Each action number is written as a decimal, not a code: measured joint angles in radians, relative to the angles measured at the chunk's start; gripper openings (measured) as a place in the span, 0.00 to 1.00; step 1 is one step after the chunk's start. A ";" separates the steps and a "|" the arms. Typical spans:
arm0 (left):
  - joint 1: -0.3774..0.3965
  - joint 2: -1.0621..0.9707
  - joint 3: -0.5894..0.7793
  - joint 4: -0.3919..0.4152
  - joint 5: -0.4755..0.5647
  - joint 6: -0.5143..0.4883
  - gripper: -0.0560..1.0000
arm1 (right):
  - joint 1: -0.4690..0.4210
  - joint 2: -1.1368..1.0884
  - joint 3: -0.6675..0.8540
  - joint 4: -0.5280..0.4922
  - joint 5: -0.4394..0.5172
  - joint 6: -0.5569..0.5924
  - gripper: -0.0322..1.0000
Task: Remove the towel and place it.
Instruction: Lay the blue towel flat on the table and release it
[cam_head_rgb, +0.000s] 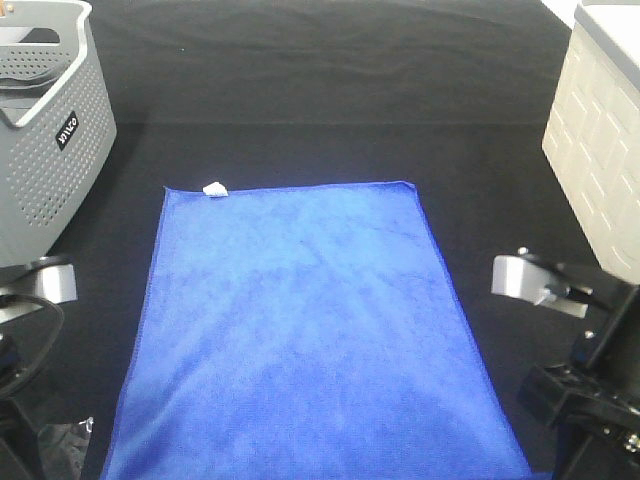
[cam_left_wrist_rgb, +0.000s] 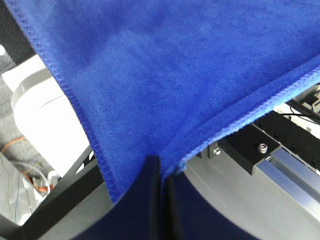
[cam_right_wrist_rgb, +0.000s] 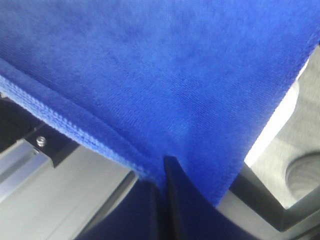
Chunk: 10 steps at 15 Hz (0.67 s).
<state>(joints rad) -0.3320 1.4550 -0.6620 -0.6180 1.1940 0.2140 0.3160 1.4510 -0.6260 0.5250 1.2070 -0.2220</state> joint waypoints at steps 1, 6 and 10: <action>0.000 0.022 0.000 0.000 0.000 0.001 0.05 | 0.000 0.043 0.000 0.003 -0.003 -0.017 0.06; 0.000 0.187 -0.001 0.021 -0.034 0.029 0.05 | -0.001 0.282 -0.002 0.055 -0.047 -0.142 0.06; -0.109 0.300 -0.026 0.053 -0.043 0.048 0.05 | -0.002 0.381 -0.002 0.066 -0.052 -0.193 0.06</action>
<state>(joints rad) -0.4410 1.7550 -0.6880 -0.5650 1.1510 0.2620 0.3140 1.8320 -0.6280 0.5910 1.1550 -0.4150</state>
